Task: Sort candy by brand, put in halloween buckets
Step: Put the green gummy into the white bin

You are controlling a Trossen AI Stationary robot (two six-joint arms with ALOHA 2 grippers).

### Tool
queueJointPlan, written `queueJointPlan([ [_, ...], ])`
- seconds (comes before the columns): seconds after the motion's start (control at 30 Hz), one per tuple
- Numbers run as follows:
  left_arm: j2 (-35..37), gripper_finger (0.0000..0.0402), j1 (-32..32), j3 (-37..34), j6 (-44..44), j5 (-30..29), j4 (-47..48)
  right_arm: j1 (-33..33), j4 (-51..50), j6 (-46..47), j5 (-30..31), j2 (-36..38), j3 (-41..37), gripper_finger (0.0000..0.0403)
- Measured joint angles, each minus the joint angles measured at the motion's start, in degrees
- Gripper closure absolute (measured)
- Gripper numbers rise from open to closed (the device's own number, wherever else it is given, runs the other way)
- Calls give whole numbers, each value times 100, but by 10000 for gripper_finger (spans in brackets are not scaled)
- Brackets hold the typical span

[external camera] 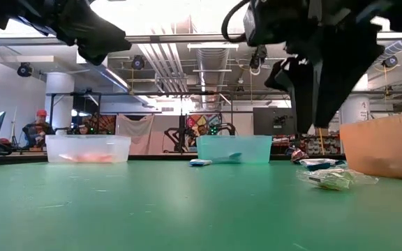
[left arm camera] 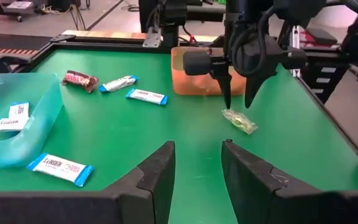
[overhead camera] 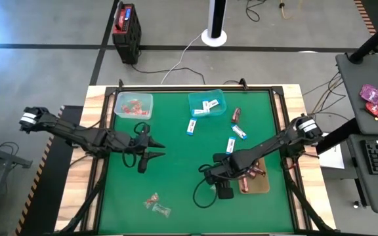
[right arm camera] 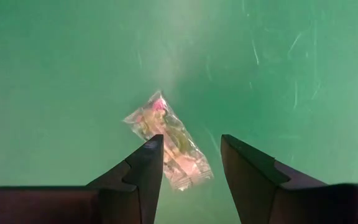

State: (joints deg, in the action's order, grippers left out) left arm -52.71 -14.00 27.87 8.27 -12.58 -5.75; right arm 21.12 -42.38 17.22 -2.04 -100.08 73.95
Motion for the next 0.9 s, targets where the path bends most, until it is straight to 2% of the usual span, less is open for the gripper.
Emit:
queueJointPlan([
  [0.3,-446,286,0,69,-59,-37,-235,189,-74,-56,-42,-505,154,231],
  [0.47,-578,286,0,60,-71,-42,-380,199,-65,-53,-63,-571,129,237],
  [0.73,-663,286,0,58,-72,-42,-500,188,5,-180,-206,-868,117,286],
  [0.9,-686,286,0,56,-71,-42,-549,186,-17,-182,-157,-859,155,353],
])
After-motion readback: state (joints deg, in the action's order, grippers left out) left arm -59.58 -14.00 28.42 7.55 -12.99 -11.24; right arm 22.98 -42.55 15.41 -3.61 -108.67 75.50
